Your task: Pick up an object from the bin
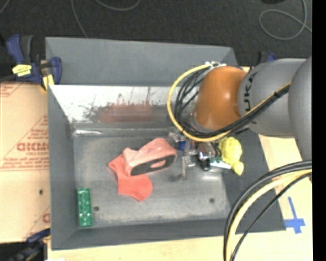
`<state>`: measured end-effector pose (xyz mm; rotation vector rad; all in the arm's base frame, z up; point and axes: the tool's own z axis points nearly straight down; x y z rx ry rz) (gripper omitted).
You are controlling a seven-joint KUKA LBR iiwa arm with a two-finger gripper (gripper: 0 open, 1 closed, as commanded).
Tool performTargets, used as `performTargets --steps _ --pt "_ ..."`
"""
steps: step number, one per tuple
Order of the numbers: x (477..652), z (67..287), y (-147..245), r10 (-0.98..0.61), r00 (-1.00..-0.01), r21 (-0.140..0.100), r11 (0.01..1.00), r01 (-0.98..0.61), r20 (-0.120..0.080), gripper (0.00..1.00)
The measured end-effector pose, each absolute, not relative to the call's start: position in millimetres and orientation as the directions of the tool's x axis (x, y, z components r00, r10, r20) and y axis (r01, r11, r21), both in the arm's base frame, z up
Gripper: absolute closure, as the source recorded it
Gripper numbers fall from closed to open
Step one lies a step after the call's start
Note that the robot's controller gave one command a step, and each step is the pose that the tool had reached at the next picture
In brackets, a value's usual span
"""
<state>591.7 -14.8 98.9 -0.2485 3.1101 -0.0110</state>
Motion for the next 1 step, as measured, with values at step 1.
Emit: performTargets --steps 1 --pt "598.0 90.5 -2.5 0.084 -0.996 -0.001 0.996 0.084 -0.018 0.00"
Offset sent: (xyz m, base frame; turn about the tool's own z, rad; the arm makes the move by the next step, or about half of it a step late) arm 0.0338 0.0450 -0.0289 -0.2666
